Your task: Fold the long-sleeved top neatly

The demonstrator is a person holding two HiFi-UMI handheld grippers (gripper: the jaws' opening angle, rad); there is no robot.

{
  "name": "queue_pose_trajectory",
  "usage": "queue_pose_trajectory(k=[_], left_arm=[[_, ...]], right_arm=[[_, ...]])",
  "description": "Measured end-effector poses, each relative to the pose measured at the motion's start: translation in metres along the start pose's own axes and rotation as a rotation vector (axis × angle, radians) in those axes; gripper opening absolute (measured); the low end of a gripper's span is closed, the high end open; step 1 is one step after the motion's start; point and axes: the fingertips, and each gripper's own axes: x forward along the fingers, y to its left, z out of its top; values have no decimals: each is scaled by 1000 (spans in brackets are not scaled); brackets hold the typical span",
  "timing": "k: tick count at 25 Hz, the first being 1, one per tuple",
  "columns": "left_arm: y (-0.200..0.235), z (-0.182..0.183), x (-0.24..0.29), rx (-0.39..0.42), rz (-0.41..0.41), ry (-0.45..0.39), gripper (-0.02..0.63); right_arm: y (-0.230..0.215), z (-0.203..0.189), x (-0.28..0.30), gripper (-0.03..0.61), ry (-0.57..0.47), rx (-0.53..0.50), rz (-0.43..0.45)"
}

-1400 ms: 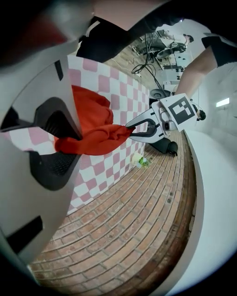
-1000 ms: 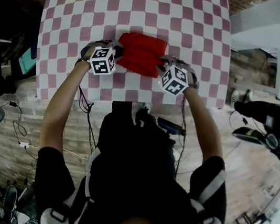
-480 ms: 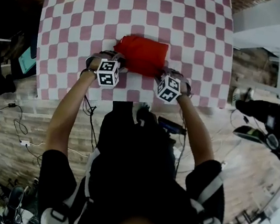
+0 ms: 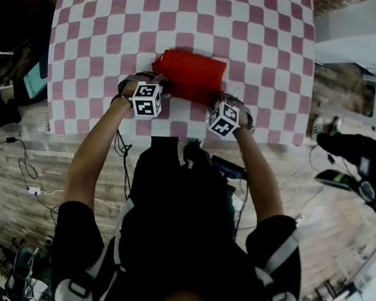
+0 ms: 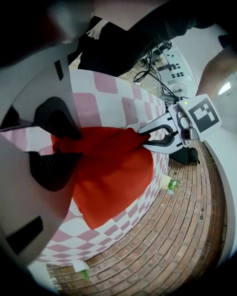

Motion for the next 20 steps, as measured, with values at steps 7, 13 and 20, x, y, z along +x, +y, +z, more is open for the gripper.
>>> queue_pose_trajectory(k=[7, 13, 20], left_arm=[[-1, 1, -4, -56, 5, 3, 87], [-16, 14, -28, -137, -62, -52, 147], [-5, 48, -75, -282, 25, -267, 135]], right_arm=[[8, 5, -9, 151, -13, 71, 67], [4, 25, -48, 196, -125, 173, 84], [-32, 69, -117, 189, -398, 438, 32]])
